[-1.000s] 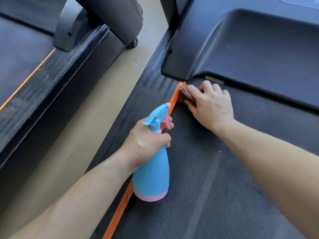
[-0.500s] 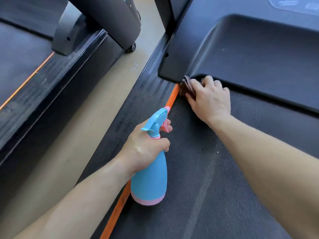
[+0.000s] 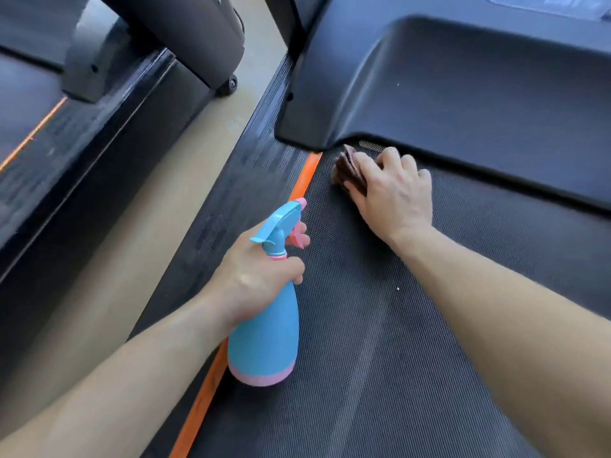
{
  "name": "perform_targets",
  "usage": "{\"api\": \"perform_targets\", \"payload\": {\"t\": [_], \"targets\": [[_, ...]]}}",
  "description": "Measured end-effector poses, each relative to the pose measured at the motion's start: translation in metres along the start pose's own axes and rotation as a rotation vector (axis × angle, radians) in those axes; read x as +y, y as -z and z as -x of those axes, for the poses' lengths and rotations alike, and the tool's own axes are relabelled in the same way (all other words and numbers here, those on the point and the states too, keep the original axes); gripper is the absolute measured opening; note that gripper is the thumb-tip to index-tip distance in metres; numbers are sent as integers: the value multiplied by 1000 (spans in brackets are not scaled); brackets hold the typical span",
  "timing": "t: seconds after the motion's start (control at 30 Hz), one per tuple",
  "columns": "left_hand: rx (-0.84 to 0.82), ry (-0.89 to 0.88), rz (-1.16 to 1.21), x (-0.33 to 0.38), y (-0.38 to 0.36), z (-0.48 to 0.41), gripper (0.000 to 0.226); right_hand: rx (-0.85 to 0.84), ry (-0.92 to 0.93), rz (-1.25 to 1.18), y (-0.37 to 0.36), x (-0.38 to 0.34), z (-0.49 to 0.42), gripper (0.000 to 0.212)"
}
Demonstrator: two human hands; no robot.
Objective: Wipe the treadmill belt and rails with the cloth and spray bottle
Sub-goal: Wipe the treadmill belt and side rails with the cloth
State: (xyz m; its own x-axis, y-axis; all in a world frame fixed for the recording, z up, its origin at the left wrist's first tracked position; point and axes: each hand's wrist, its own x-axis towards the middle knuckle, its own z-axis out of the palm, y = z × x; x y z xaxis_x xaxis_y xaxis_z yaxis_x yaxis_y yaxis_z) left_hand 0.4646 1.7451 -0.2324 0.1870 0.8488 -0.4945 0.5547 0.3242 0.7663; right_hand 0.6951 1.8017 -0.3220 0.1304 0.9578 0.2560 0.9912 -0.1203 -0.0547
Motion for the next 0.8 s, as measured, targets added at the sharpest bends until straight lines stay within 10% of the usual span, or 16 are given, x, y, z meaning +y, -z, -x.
{"api": "perform_targets", "payload": {"t": [0.27, 0.43, 0.67, 0.8], "targets": [[-18, -34, -12, 8, -6, 6, 74, -46, 407, -87, 24, 10, 91, 51], [-60, -92, -74, 10, -12, 8, 74, -7, -60, -2, 9, 27, 21, 43], [-119, -114, -135, 31, -37, 13, 67, -196, 406, -156, 61, 67, 137, 51], [-254, -107, -186, 46, -71, 15, 53, -74, 134, -201, 80, 131, 175, 48]]}}
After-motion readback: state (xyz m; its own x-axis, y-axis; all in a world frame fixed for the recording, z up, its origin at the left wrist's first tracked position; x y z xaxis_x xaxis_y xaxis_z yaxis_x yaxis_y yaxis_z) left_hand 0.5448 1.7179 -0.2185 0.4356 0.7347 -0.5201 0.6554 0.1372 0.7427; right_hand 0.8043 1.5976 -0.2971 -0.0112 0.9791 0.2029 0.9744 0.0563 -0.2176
